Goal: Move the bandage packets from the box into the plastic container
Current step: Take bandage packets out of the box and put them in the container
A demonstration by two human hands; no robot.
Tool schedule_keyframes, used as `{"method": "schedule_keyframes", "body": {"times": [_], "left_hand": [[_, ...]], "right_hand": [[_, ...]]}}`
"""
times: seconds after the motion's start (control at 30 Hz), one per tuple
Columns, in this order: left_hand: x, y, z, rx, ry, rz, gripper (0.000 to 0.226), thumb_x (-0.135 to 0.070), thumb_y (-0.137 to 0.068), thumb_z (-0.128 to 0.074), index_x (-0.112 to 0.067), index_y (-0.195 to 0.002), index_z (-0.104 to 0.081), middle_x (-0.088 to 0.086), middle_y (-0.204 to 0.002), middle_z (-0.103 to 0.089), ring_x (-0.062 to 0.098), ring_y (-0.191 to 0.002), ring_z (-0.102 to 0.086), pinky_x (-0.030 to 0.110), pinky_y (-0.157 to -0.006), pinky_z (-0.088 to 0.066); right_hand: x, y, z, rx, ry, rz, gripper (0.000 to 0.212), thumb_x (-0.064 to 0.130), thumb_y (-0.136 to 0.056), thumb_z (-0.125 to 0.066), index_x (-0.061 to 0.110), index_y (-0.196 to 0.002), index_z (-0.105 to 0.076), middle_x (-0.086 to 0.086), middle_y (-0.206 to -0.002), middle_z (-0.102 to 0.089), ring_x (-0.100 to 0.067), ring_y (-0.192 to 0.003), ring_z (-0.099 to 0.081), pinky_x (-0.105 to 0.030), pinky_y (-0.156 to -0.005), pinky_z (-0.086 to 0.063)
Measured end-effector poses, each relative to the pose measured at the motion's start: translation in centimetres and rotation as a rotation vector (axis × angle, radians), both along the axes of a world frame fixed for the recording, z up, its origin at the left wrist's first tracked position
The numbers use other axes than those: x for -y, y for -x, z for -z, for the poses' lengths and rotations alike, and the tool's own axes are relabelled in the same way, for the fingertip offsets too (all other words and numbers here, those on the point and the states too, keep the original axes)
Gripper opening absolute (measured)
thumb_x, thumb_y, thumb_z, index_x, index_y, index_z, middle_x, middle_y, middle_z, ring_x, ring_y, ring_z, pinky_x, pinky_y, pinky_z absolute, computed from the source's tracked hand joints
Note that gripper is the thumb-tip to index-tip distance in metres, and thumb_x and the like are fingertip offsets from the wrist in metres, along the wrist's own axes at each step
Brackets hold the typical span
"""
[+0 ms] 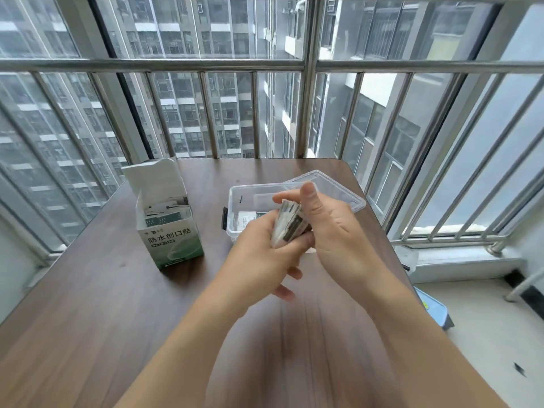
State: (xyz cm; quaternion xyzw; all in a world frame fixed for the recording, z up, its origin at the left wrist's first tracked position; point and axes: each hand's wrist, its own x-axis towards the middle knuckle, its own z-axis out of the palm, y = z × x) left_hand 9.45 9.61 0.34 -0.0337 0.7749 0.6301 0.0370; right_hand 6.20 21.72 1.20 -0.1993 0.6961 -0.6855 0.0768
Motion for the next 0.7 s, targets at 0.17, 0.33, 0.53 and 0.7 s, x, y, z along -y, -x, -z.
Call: {"method": "schedule_keyframes", "body": {"times": [0.17, 0.33, 0.53, 0.7], "left_hand": [[0.5, 0.7, 1.0, -0.094, 0.027, -0.084, 0.005, -0.006, -0.083, -0.070, -0.010, -0.085, -0.070, 0.003, -0.063, -0.064, 0.014, -0.060, -0.060, 0.027, -0.046, -0.052], [1.1, 1.5, 1.8, -0.145, 0.202, -0.120, 0.010, -0.005, -0.077, -0.066, -0.013, -0.082, -0.068, -0.004, -0.054, -0.054, 0.016, -0.050, -0.051, 0.027, -0.043, -0.045], [-0.1, 1.6, 1.4, -0.366, 0.461, -0.221, 0.021, -0.016, -0.073, -0.063, -0.035, -0.081, -0.061, -0.016, -0.067, -0.066, 0.002, -0.069, -0.062, 0.022, -0.055, -0.048], [0.2, 1.8, 1.4, -0.394, 0.468, -0.352, 0.027, -0.012, -0.074, -0.062, -0.031, -0.090, -0.055, -0.010, -0.066, -0.060, 0.008, -0.063, -0.056, 0.021, -0.052, -0.040]], "right_hand": [[-0.9, 0.4, 0.7, -0.081, -0.165, -0.174, 0.045, 0.053, -0.098, -0.047, 0.020, -0.129, -0.052, -0.014, -0.086, -0.070, -0.023, -0.070, -0.061, -0.035, -0.071, -0.053], [-3.1, 2.2, -1.4, -0.300, -0.526, -0.181, 0.024, 0.019, -0.106, -0.047, 0.021, -0.126, -0.060, 0.004, -0.112, -0.069, -0.011, -0.098, -0.065, -0.029, -0.085, -0.051], [-1.7, 2.3, -2.1, -0.262, -0.526, -0.168, 0.027, 0.016, -0.102, -0.054, 0.026, -0.127, -0.057, 0.014, -0.095, -0.059, 0.003, -0.073, -0.057, -0.017, -0.069, -0.046], [-1.7, 2.7, -2.2, -0.286, -0.468, -0.123, 0.020, 0.027, -0.100, -0.058, 0.024, -0.120, -0.061, -0.002, -0.097, -0.063, -0.009, -0.071, -0.058, -0.023, -0.061, -0.046]]}}
